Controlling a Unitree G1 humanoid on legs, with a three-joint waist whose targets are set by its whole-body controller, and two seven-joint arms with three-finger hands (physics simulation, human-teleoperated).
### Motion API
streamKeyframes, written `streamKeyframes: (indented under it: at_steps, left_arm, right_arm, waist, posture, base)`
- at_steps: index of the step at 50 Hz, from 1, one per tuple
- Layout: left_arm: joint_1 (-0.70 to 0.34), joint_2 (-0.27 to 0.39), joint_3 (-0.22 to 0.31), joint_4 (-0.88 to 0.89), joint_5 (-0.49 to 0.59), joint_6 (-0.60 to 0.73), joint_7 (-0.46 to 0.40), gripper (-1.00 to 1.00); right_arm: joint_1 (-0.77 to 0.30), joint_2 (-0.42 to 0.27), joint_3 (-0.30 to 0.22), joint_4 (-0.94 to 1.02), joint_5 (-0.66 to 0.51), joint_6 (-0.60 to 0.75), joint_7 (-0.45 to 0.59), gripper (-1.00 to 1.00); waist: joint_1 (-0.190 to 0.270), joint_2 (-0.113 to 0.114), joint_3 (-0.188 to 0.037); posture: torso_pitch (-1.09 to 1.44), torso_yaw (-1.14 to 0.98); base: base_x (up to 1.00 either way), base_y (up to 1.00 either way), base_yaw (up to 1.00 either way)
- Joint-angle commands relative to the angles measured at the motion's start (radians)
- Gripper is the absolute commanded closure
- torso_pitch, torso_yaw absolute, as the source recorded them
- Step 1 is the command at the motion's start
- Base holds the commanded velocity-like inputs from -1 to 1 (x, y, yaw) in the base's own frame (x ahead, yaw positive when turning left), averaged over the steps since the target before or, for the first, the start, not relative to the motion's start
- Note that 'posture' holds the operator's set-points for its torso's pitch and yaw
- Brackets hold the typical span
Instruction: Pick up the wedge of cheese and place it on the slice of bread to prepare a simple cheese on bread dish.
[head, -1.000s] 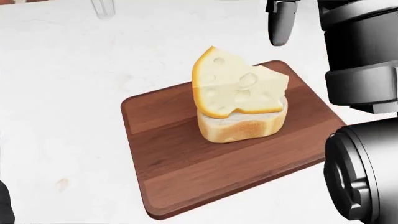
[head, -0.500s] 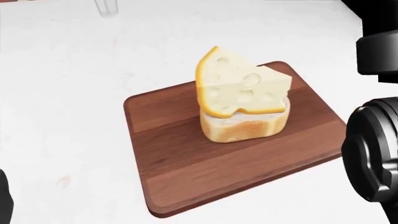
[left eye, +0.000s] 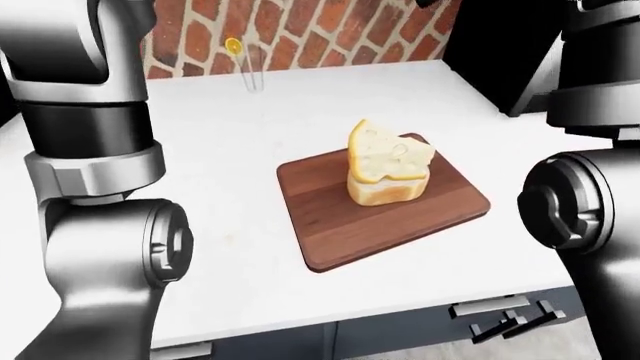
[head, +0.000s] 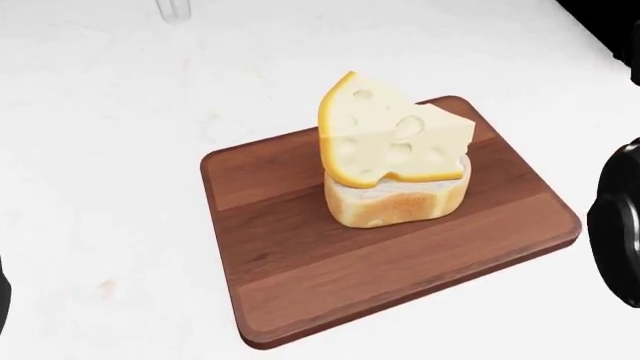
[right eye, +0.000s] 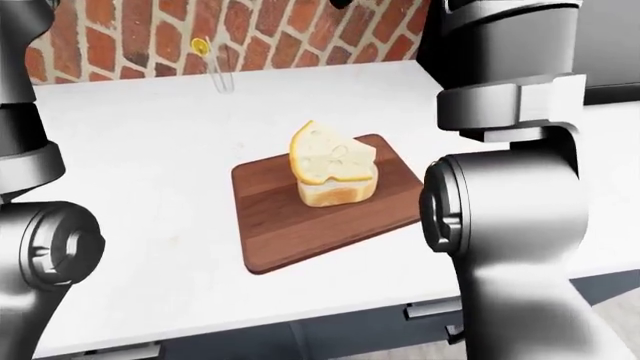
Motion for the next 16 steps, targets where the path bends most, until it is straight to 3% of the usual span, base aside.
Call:
streamKeyframes:
  at_steps: [1, 16]
  left_arm:
    - [-0.042, 0.014, 0.008, -0.026, 0.001, -0.022, 0.003, -1.00]
    - [-0.096, 0.028, 0.002, -0.047, -0.002, 0.025, -0.004, -1.00]
  right_arm:
    - [-0.046, -0.012, -0.006, -0.033, 0.000, -0.014, -0.018, -1.00]
    - [-0.137, -0.042, -0.004, -0.023, -0.011, 0.008, -0.006, -1.00]
  waist:
    - [0.000, 0.000, -0.034]
    - [-0.002, -0.003, -0.027]
  posture:
    - [0.00, 0.00]
    - [0.00, 0.00]
  base:
    - [0.00, 0.00, 0.00]
    - [0.00, 0.00, 0.00]
